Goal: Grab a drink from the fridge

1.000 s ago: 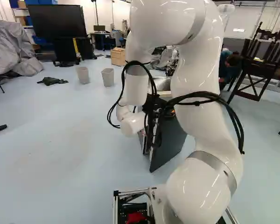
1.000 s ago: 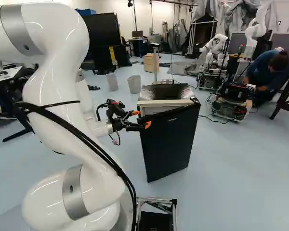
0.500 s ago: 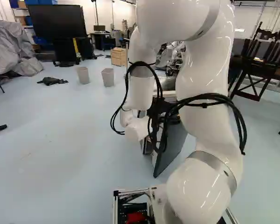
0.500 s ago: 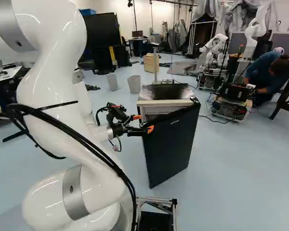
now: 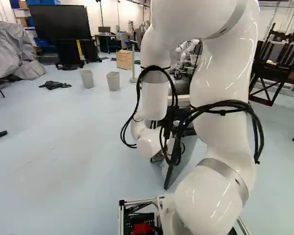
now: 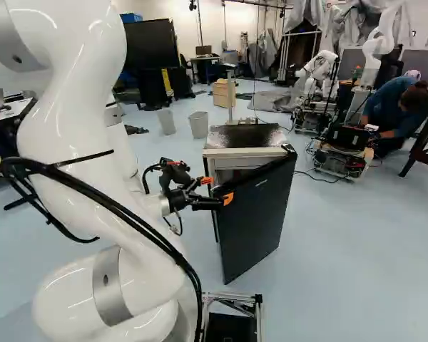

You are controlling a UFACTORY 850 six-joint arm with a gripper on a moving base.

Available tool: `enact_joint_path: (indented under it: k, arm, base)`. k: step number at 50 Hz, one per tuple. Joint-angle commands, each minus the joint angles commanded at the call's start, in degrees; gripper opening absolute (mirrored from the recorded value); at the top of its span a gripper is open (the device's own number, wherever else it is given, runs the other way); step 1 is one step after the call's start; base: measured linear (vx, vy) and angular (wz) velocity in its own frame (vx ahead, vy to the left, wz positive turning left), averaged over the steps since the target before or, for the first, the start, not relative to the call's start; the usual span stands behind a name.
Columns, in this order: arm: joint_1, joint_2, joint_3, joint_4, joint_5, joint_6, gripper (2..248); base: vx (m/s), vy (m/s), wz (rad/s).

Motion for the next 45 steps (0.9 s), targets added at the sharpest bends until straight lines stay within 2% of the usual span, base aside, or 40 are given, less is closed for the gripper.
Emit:
enact_joint_path:
  k: [20,45]
  arm:
    - [-0.9,2.3,4.7,1.5,0.0,0.0,247]
    - [-2.9,4.6,9.8,4.3,1.8,0.0,247]
  base:
    - [0.000,0.000,0.000]
    - [0.000,0.000,0.000]
